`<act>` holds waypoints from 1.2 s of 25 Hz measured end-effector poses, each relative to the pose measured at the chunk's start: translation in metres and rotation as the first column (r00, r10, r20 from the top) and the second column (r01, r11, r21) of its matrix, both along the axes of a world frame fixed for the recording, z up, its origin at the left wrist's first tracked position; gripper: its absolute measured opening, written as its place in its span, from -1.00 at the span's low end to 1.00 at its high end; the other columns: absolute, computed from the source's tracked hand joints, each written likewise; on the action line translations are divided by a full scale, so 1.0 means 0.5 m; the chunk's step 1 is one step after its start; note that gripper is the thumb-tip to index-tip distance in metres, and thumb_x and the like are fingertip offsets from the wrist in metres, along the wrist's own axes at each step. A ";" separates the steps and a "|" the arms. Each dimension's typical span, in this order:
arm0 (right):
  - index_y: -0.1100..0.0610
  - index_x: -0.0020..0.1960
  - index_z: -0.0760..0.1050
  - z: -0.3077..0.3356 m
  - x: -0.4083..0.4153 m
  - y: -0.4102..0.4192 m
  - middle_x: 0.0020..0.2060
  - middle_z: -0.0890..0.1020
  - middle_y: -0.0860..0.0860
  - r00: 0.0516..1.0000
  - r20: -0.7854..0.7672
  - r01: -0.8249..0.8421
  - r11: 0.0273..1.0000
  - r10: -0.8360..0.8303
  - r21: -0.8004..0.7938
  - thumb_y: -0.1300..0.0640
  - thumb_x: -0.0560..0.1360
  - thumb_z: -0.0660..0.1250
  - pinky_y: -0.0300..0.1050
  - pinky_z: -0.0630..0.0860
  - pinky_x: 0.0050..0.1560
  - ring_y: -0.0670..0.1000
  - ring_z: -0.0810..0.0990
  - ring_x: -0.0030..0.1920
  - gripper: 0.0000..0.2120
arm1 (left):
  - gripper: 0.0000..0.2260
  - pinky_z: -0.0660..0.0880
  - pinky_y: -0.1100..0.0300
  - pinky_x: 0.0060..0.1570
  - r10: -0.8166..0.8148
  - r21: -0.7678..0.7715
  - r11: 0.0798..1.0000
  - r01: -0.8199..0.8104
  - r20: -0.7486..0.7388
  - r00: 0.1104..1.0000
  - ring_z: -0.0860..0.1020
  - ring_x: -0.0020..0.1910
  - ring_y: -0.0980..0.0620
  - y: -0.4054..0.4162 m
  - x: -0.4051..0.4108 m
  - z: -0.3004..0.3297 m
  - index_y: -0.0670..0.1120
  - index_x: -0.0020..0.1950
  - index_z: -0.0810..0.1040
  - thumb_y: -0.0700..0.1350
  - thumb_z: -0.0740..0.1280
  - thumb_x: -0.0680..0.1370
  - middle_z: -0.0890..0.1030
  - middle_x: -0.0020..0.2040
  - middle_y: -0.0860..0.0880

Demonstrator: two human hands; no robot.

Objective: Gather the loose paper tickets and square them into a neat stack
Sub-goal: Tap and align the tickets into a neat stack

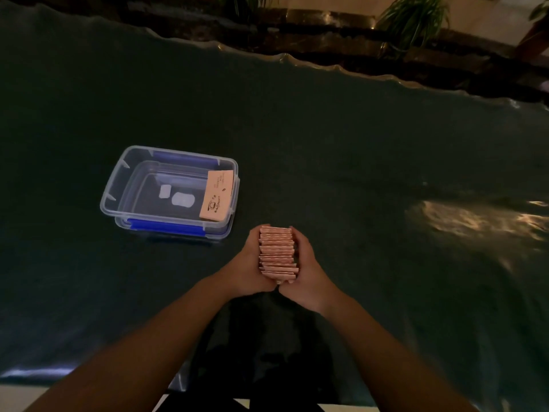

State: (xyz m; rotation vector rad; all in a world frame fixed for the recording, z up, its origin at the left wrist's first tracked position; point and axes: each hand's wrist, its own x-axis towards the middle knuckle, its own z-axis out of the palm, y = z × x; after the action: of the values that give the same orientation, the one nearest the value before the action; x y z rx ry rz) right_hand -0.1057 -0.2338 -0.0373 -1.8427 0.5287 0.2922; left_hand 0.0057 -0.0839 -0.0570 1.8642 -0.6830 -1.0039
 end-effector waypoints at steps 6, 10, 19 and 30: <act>0.00 0.73 -0.07 -0.004 0.012 -0.006 0.61 0.24 0.04 0.998 -0.006 -0.064 0.995 0.064 -0.070 0.32 0.35 0.62 -0.19 0.34 0.52 -0.09 0.40 0.53 0.20 | 0.05 0.33 0.09 0.53 -0.034 0.016 0.999 0.033 0.035 0.999 0.43 0.47 0.16 -0.002 0.001 -0.001 0.15 0.60 0.00 -0.07 0.68 0.36 0.40 0.48 0.09; -0.05 0.66 0.09 -0.005 0.006 -0.013 0.48 0.38 -0.05 0.995 -0.064 -0.082 0.991 0.076 -0.102 0.29 0.42 0.58 -0.12 0.47 0.47 -0.24 0.54 0.29 -0.01 | 0.15 0.33 0.13 0.50 -0.009 0.023 1.000 0.008 0.020 1.000 0.45 0.46 0.15 -0.002 -0.002 -0.006 0.12 0.64 -0.07 -0.07 0.69 0.33 0.44 0.45 0.09; -0.03 0.72 -0.08 0.002 0.011 -0.029 0.55 0.36 -0.05 0.984 -0.085 -0.163 0.981 0.155 -0.102 0.26 0.40 0.60 -0.07 0.38 0.56 -0.11 0.43 0.51 0.14 | 0.21 0.31 0.01 0.54 -0.059 0.040 0.998 0.057 0.061 0.996 0.39 0.52 0.11 0.006 0.015 0.014 0.24 0.62 -0.11 0.01 0.68 0.24 0.37 0.52 0.06; -0.18 0.44 0.25 -0.009 0.012 -0.019 0.26 0.58 -0.10 0.995 -0.066 -0.085 0.993 0.080 -0.077 0.31 0.41 0.46 -0.06 0.55 0.28 -0.16 0.61 0.26 -0.24 | -0.23 0.50 0.03 0.39 0.007 0.060 0.998 -0.011 0.068 0.998 0.57 0.28 0.19 0.004 0.007 0.009 0.22 0.41 0.30 -0.02 0.66 0.36 0.58 0.26 0.13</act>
State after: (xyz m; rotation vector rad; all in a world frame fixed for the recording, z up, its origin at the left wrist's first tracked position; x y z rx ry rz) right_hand -0.0994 -0.2431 -0.0417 -1.9409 0.5139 0.3907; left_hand 0.0092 -0.0819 -0.0527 1.9596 -0.6904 -0.9679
